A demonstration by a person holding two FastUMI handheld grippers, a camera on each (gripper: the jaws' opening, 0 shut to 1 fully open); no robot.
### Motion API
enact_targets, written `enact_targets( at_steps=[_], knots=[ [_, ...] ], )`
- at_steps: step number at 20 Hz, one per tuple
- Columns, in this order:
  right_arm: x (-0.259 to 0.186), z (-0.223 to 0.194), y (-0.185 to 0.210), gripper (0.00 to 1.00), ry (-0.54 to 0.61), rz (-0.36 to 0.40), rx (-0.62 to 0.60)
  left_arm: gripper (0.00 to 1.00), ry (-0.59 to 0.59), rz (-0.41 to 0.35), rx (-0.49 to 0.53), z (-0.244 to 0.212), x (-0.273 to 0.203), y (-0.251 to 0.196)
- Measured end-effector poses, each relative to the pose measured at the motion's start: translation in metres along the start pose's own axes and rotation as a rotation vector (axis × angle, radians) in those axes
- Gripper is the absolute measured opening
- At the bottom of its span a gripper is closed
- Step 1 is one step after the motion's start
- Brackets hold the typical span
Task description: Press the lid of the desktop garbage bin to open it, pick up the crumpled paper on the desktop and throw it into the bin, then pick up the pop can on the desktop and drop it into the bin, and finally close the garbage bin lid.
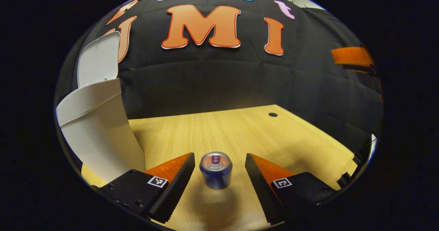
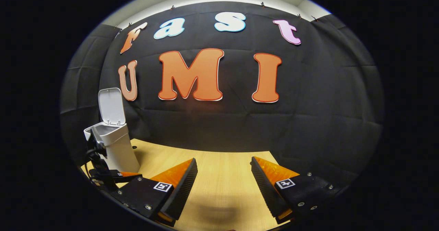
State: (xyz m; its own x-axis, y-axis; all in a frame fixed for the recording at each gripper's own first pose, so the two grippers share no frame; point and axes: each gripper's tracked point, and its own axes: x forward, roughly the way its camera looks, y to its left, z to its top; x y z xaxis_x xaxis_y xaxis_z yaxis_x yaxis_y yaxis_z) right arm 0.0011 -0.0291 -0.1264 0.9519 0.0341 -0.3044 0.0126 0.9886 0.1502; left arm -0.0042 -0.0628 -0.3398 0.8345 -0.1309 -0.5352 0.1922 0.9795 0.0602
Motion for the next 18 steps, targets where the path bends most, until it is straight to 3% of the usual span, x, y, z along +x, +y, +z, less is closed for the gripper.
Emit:
enact_targets(
  at_steps=[7, 12, 14, 18],
  knots=[
    [-0.008, -0.011, -0.021, 0.94, 0.052, -0.030, -0.013, 0.95, 0.110, 0.027, -0.025, -0.058, 0.053, 0.007],
    [-0.011, -0.017, -0.021, 0.94, 0.084, -0.033, -0.015, 0.96, 0.128, 0.023, -0.015, -0.060, 0.083, 0.004],
    [-0.012, -0.020, -0.021, 0.94, 0.092, -0.037, -0.010, 0.86, 0.128, 0.027, 0.005, -0.059, 0.084, 0.005],
    [-0.009, -0.021, -0.016, 0.94, 0.092, -0.031, -0.003, 0.83, 0.090, 0.029, 0.043, -0.041, 0.072, 0.009]
  ],
)
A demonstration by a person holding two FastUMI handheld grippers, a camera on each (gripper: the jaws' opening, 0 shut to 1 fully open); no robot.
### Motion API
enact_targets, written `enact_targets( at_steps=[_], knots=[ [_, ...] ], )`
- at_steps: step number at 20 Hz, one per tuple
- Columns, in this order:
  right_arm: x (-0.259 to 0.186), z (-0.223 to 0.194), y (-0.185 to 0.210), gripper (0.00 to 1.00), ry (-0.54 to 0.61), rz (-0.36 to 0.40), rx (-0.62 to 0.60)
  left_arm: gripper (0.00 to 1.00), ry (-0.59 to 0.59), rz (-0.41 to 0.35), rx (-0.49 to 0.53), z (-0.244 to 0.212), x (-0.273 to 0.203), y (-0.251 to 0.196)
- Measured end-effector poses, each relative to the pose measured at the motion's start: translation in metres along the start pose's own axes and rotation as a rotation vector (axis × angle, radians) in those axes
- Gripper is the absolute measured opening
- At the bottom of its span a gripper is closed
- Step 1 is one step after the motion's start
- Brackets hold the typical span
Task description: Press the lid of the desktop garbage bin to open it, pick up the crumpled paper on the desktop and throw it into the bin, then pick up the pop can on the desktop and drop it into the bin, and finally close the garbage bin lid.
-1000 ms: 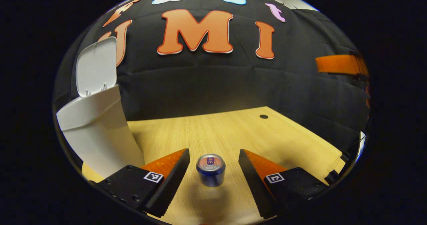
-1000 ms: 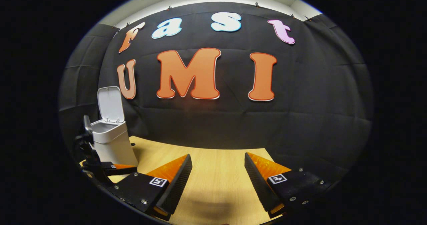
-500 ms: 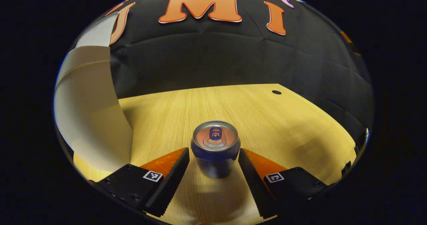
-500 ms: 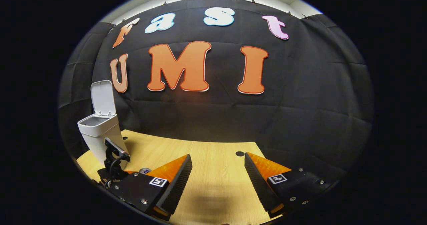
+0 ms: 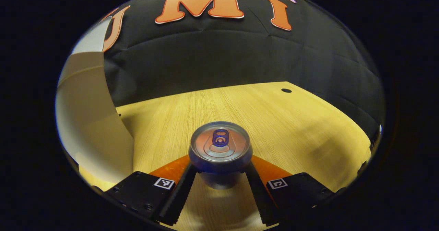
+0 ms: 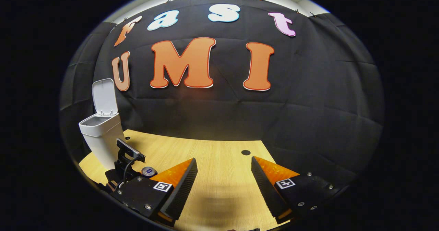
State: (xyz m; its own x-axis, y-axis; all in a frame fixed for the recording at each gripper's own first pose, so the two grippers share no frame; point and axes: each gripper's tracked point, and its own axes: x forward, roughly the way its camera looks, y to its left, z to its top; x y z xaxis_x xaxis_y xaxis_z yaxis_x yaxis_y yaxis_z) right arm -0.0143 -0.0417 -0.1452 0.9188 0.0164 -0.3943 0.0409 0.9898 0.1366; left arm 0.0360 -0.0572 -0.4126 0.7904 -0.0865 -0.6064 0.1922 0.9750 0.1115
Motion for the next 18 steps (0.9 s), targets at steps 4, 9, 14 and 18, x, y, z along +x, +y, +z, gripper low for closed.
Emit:
enact_targets(
  at_steps=[4, 9, 14, 18],
  knots=[
    [0.007, 0.003, 0.012, 0.94, -0.013, 0.020, 0.017, 0.83, -0.093, -0.006, 0.019, 0.047, -0.040, 0.010],
    [0.015, 0.011, 0.023, 0.94, -0.046, 0.031, 0.038, 0.82, -0.304, 0.021, -0.026, 0.140, -0.105, 0.042],
    [0.022, 0.019, 0.028, 0.94, -0.073, 0.035, 0.055, 0.81, -0.436, 0.096, -0.086, 0.200, -0.170, 0.093],
    [0.026, 0.020, 0.034, 0.94, -0.085, 0.040, 0.064, 0.83, -0.485, 0.169, -0.108, 0.230, -0.212, 0.135]
  ],
)
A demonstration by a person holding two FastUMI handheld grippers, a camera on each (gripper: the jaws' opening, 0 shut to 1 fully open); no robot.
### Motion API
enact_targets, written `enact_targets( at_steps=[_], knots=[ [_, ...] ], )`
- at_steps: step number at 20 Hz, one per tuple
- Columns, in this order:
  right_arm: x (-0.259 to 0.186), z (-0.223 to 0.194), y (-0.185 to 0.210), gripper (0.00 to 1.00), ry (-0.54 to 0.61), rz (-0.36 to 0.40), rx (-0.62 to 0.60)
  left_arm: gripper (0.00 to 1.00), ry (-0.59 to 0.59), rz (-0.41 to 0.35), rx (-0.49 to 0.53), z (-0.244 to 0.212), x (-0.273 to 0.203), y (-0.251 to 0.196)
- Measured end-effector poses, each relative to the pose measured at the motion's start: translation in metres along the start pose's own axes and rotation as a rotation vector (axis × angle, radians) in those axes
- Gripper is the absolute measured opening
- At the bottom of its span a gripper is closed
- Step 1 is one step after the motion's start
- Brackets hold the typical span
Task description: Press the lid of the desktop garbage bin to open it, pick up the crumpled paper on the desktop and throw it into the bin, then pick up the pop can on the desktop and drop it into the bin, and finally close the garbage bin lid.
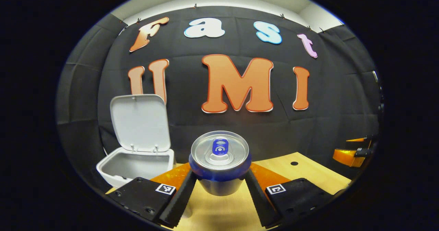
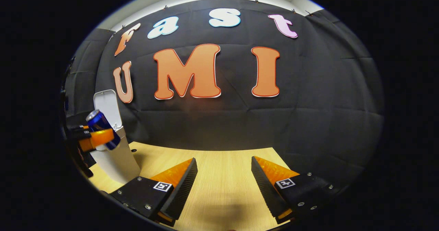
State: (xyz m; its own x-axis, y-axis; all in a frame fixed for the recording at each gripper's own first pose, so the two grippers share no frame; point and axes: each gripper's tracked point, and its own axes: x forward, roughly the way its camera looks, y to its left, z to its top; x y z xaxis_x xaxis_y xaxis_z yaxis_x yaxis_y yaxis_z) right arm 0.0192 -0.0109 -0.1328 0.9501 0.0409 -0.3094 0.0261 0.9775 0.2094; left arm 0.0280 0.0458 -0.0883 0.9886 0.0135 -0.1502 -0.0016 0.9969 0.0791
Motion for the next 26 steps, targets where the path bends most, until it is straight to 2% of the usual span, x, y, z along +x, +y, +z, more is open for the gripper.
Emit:
enact_targets(
  at_steps=[5, 9, 15, 16, 18, 21, 24, 26],
  knots=[
    [0.006, -0.004, 0.014, 0.94, 0.004, 0.019, 0.014, 0.80, -0.015, 0.099, 0.006, 0.044, -0.016, 0.055],
    [0.013, -0.007, 0.025, 0.94, 0.011, 0.037, 0.021, 0.81, 0.005, 0.182, 0.012, 0.060, -0.020, 0.101],
    [0.018, -0.012, 0.031, 0.94, 0.023, 0.040, 0.029, 0.81, 0.033, 0.266, 0.009, 0.036, 0.012, 0.163],
    [0.018, -0.013, 0.030, 0.94, 0.025, 0.036, 0.027, 0.83, 0.039, 0.279, 0.013, 0.032, 0.017, 0.174],
    [0.018, -0.013, 0.028, 0.94, 0.029, 0.029, 0.021, 0.80, 0.053, 0.285, 0.016, 0.025, 0.026, 0.183],
    [0.016, -0.014, 0.024, 0.94, 0.032, 0.017, 0.019, 0.81, 0.058, 0.289, 0.004, 0.019, 0.035, 0.191],
    [0.015, -0.014, 0.022, 0.94, 0.035, 0.010, 0.019, 0.87, 0.060, 0.280, -0.010, 0.008, 0.043, 0.188],
    [0.014, -0.014, 0.022, 0.94, 0.035, 0.008, 0.017, 0.84, 0.059, 0.280, -0.007, 0.009, 0.045, 0.189]
  ],
)
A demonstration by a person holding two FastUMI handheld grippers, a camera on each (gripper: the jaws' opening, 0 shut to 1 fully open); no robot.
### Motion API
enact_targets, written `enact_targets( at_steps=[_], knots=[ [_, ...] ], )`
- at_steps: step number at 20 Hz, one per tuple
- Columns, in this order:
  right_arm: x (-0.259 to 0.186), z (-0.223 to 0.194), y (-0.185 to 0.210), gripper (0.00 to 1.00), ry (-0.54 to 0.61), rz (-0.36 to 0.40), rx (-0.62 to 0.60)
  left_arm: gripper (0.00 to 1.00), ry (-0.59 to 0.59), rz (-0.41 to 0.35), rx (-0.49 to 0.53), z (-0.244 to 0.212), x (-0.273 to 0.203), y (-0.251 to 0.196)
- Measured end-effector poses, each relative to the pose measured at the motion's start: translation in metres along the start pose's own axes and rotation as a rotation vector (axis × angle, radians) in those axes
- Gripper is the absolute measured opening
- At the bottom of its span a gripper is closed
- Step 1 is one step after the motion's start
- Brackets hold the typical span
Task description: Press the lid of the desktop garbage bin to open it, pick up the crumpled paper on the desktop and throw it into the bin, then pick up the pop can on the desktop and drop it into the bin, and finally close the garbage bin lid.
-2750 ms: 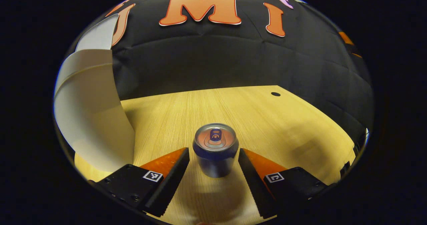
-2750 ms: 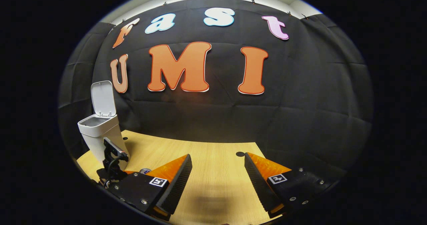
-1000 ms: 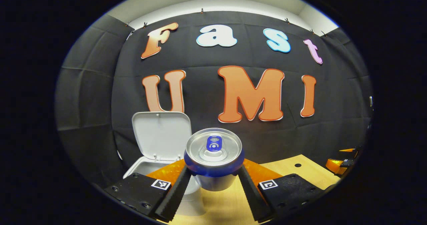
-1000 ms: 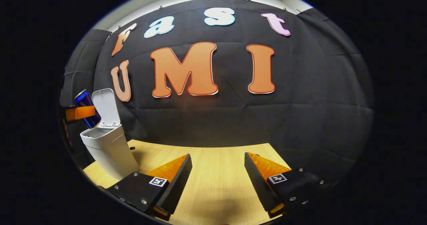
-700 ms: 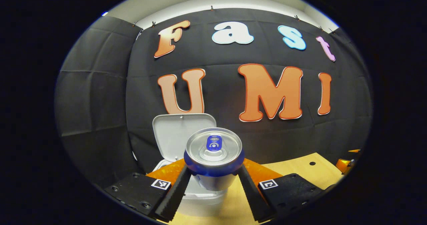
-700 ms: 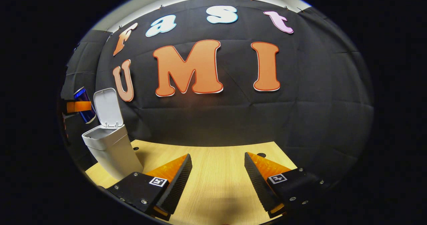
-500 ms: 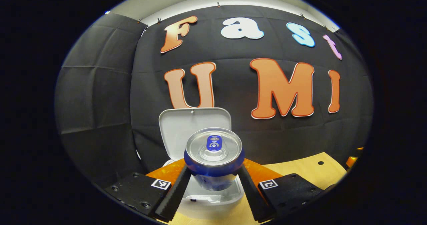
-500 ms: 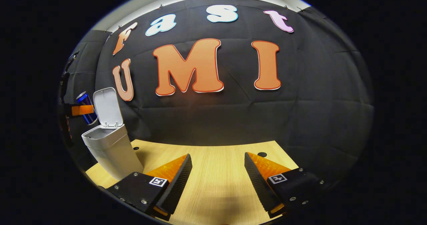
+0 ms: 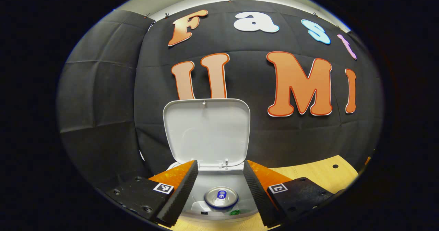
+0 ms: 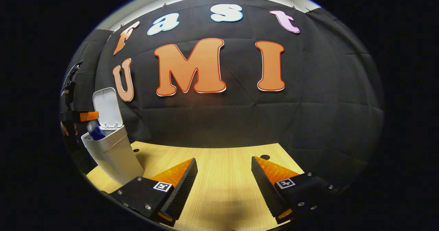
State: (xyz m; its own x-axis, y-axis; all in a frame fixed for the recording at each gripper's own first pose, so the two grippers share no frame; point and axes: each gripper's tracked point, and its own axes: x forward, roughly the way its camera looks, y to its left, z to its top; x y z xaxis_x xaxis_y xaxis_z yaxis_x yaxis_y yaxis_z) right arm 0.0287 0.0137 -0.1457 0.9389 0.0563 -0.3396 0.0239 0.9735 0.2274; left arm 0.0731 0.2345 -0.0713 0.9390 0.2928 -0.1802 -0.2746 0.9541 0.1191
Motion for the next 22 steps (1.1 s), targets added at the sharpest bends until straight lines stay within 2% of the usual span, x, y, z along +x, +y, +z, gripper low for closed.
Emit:
enact_targets(
  at_steps=[5, 13, 19, 22],
  knots=[
    [-0.001, 0.000, 0.000, 0.94, -0.001, 0.001, -0.002, 0.88, -0.052, 0.000, 0.013, 0.023, -0.004, 0.000],
    [-0.002, 0.005, 0.001, 0.94, -0.008, 0.009, -0.001, 0.88, -0.166, 0.020, -0.019, 0.115, 0.009, 0.015],
    [-0.005, 0.005, -0.001, 0.94, -0.009, 0.009, -0.006, 0.89, -0.216, 0.028, -0.037, 0.169, 0.044, 0.026],
    [-0.006, 0.004, -0.002, 0.94, -0.008, 0.008, -0.006, 0.88, -0.209, 0.028, -0.050, 0.181, 0.068, 0.030]
  ],
)
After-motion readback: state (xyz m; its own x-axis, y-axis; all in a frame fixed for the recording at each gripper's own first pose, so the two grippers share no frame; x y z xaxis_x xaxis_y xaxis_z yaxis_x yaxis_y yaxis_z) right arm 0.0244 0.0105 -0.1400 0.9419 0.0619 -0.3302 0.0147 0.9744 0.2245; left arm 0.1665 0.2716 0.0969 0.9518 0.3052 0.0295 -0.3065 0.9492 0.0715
